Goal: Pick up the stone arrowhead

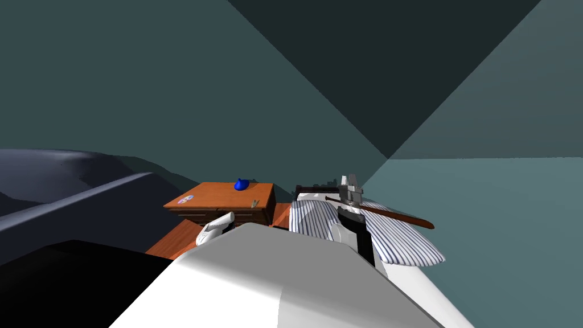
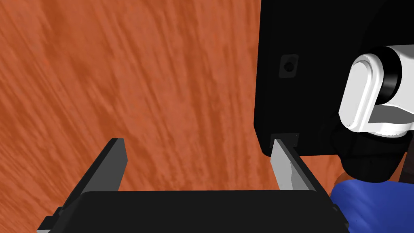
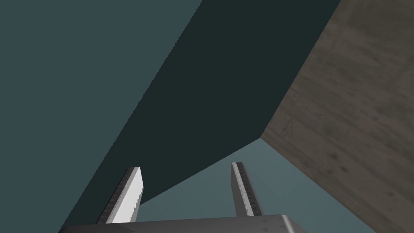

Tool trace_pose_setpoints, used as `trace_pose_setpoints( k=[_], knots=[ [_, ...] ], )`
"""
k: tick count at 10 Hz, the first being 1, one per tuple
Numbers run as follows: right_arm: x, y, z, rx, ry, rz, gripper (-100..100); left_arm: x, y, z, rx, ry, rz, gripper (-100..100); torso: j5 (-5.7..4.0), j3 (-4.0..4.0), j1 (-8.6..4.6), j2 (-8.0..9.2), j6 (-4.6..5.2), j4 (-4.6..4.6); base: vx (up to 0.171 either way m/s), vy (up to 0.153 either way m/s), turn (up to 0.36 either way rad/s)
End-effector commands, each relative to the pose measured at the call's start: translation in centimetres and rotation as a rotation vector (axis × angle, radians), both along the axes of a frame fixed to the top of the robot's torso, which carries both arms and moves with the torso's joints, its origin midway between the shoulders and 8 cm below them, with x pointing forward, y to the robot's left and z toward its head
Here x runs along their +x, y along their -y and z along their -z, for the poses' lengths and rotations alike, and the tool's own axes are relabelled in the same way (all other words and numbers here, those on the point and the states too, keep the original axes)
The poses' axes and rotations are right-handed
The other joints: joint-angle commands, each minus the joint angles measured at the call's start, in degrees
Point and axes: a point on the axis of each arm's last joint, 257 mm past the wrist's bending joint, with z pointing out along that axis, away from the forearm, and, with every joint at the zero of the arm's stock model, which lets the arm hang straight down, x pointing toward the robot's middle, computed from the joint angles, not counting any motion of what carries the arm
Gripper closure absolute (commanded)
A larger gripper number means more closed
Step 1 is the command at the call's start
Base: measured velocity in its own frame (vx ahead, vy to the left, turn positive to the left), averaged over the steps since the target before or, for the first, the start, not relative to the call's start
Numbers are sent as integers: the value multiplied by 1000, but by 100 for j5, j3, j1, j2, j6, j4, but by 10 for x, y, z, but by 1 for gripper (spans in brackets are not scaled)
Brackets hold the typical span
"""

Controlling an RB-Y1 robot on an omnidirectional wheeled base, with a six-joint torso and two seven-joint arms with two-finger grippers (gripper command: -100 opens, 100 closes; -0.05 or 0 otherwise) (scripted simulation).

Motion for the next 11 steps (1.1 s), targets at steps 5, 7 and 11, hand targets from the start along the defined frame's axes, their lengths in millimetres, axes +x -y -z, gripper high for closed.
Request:
trace_pose_setpoints(
  k=[5,7,11],
  knots=[
    [0,0,0,0,0,0,0,9,1,-1,-39,-6,34,-100,-1,-13,-9,-45,-3,-5,198,60,-153],
    [0,0,0,0,0,0,0,29,-2,-6,-32,28,42,-100,-1,-18,-11,-57,-2,-7,210,61,-116],
    [0,0,0,0,0,0,0,24,9,7,-37,29,52,-100,-4,24,-26,18,-8,7,34,29,22]
  ],
)
